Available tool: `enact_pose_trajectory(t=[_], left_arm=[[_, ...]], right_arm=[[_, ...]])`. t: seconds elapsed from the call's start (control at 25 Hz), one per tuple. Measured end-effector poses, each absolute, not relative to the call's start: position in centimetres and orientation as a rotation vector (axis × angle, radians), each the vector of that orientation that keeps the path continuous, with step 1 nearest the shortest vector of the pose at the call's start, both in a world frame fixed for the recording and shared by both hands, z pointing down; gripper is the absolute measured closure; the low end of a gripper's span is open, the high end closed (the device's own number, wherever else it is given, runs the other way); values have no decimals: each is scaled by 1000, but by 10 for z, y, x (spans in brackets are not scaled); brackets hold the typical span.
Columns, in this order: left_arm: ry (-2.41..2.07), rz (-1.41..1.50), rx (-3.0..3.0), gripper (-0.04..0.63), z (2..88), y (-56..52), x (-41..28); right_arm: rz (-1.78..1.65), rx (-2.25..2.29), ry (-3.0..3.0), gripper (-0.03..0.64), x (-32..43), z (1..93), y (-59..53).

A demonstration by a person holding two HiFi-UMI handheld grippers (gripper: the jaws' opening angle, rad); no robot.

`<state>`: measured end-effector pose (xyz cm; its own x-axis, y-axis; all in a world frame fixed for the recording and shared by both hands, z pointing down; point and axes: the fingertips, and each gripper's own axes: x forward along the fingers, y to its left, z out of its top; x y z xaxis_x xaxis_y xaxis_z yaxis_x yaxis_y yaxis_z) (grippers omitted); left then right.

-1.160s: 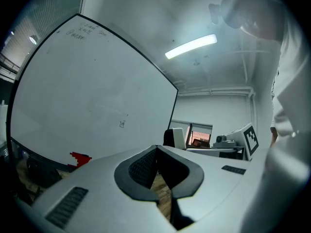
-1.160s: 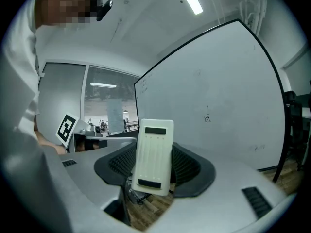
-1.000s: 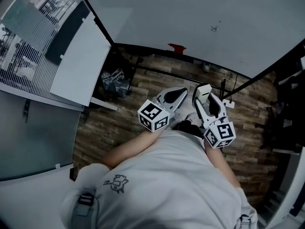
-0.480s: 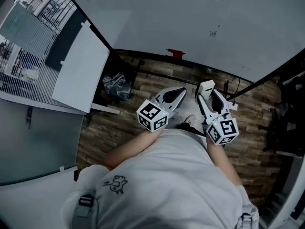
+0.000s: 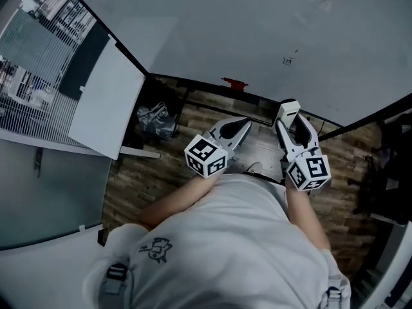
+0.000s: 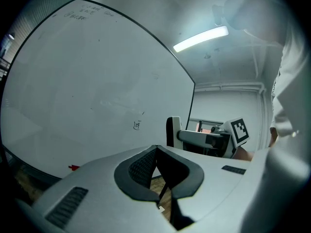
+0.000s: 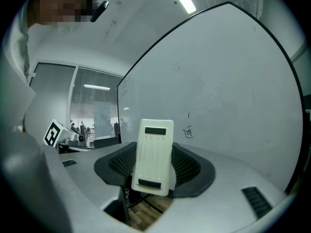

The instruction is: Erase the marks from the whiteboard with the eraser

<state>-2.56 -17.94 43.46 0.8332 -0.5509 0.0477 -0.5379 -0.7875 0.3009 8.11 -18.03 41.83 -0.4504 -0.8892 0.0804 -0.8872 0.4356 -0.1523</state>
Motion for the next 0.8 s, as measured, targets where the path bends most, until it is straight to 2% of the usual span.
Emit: enact_pose_trajectory(t=[0.32, 0.68, 0.8], left_arm=[[-899, -47, 2687, 588, 438, -228, -8], [-918, -13, 2663, 588, 448, -269, 30], [-931, -31, 2660, 588, 447, -276, 45]], right_arm=[[-26, -1701, 2724, 380, 125, 387, -243], [929, -1806, 2785, 382, 148, 291, -291], [1151, -1861, 2809, 382, 154, 278, -298]])
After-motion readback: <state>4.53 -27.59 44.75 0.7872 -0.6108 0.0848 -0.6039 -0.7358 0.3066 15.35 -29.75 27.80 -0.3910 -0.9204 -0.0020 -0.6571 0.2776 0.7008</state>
